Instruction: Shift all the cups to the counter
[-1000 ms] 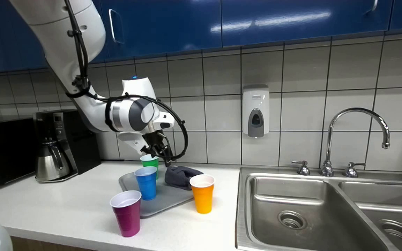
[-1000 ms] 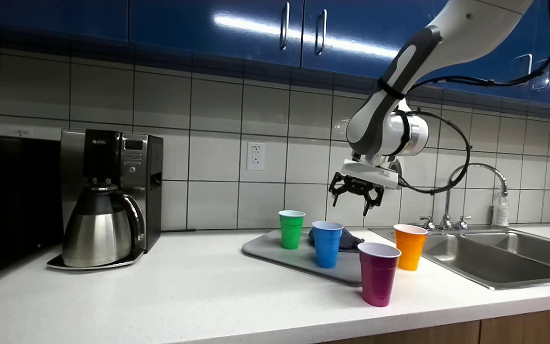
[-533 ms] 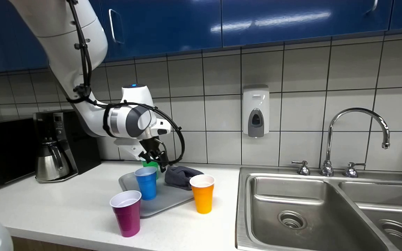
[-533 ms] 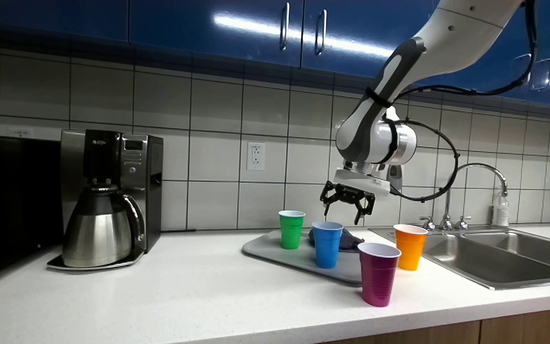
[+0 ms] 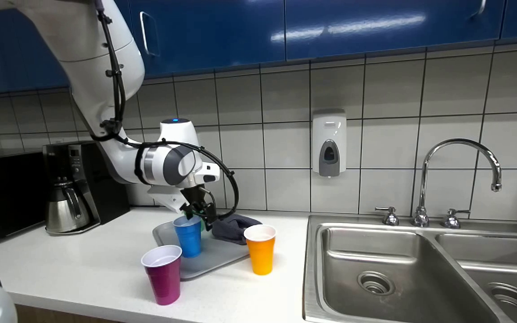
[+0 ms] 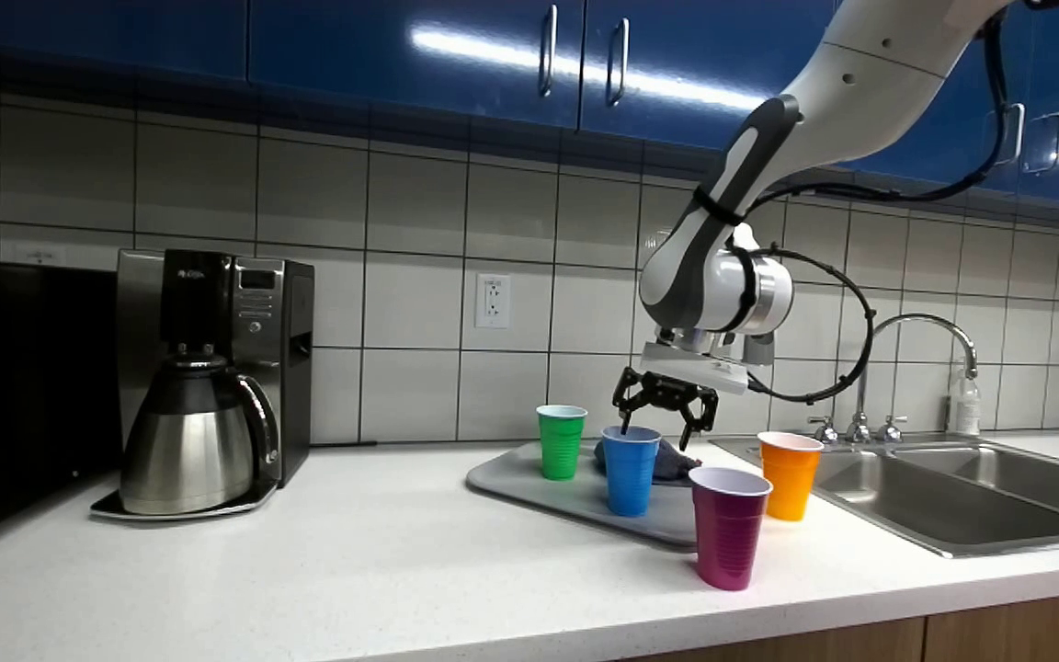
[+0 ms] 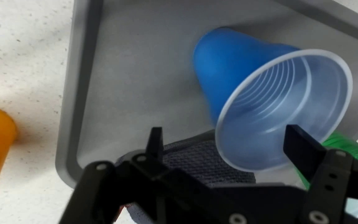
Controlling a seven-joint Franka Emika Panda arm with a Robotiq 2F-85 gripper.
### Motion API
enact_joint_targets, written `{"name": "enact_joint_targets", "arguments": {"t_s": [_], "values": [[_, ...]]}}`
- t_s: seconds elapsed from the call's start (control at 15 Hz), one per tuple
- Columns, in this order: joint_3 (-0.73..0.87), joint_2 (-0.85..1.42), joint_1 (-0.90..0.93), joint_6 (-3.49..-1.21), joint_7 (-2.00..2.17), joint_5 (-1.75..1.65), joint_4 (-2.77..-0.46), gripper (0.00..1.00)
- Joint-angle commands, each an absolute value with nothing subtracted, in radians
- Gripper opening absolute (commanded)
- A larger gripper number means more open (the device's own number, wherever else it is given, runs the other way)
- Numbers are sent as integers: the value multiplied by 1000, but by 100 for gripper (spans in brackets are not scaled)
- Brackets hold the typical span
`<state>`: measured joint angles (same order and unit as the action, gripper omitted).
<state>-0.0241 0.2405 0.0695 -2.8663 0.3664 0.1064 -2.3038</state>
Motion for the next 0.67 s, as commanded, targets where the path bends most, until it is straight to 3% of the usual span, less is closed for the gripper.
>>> {"name": "enact_joint_targets", "arguments": {"t_s": [0.0, 0.47, 0.53, 0.6], "values": [[-37, 265, 62, -2829, 318, 146, -2274, 100], [-35, 287, 61, -2821, 311, 163, -2267, 100], [-35, 288, 60, -2824, 311, 164, -2267, 75], [-34, 288, 61, -2826, 313, 163, -2267, 74]]}}
